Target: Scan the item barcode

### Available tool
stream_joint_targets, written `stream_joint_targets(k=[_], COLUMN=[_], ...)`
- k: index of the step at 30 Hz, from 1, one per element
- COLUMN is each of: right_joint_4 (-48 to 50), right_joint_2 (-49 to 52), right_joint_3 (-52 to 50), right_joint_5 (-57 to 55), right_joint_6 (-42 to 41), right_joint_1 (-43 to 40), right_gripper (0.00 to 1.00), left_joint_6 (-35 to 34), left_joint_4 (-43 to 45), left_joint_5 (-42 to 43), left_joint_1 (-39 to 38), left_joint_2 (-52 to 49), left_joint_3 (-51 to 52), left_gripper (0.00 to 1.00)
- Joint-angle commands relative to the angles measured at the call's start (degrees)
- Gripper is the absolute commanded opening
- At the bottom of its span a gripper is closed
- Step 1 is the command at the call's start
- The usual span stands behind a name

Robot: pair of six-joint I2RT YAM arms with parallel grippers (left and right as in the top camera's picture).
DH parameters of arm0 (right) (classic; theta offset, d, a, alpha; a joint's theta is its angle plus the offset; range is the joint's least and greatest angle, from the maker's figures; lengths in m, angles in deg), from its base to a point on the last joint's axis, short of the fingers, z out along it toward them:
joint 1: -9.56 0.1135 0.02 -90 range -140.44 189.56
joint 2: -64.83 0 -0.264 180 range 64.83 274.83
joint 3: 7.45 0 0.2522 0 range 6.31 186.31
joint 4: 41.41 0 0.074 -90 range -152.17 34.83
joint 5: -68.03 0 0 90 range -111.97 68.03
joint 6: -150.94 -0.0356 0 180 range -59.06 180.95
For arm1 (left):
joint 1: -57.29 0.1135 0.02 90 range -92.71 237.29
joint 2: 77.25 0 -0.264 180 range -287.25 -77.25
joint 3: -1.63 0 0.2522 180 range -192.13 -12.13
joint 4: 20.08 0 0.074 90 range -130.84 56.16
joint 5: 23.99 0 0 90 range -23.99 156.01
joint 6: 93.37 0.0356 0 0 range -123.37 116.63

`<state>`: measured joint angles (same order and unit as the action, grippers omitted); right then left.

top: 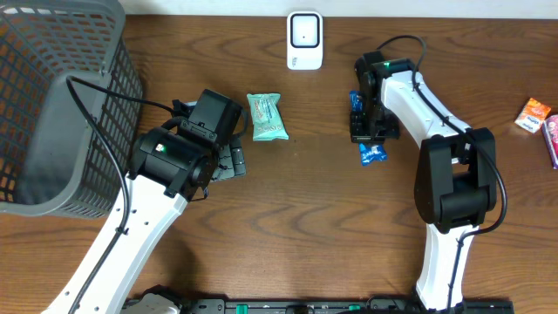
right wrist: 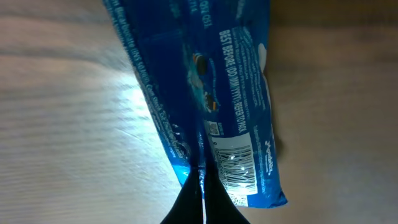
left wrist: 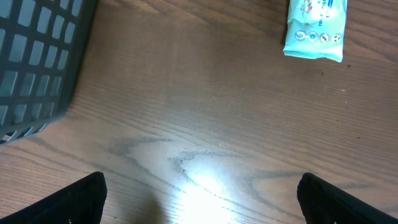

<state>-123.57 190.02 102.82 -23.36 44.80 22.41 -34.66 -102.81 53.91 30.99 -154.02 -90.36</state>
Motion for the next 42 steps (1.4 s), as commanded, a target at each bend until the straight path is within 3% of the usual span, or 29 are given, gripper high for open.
stream_joint_targets(k=[1,7,16,18,23,33,42], right_joint_4=[-1.9,-2.3,0.4,1.9,5.9,10.4,20.8], right_joint_2=[0.7,-2.8,-3.5,-3.5,-3.3,-3.3,-3.3], right_joint_3=[-0.7,2.5,1.9,1.9,1.5,-4.0,-13.6], right_joint_5=[-2.9,-3.1,-3.2,-3.1,-5.1,-23.3,-40.5], right_joint_6=[-1.6,-1.2,1.6,3.7,8.0,2.3,-2.7], right_joint_1=[-0.1,-0.1,0.5,1.2,3.9,10.5,14.0], right_gripper=[0.01,0.02,0.15,0.21,0.49,0.47,0.45], left_joint_6=[-0.1,-0.1,-0.1,-0.1,-0.1,-0.1,-0.1], left_joint_4=[-0.2,-0.2,-0.2,-0.2,-0.2,-0.2,-0.2], left_joint_5=[-0.1,-0.1,-0.1,-0.1,-0.1,-0.1,-0.1], left_joint_1=[0.2,0.2,0.2,0.2,0.2,0.2,0.2], left_joint_2=[-0.4,-0.4,-0.4,-0.4,-0.4,-0.4,-0.4], left_joint_3=[0.1,0.1,0.1,0.1,0.1,0.1,0.1], left_gripper=[0.98,0.98,0.98,0.98,0.98,0.98,0.98])
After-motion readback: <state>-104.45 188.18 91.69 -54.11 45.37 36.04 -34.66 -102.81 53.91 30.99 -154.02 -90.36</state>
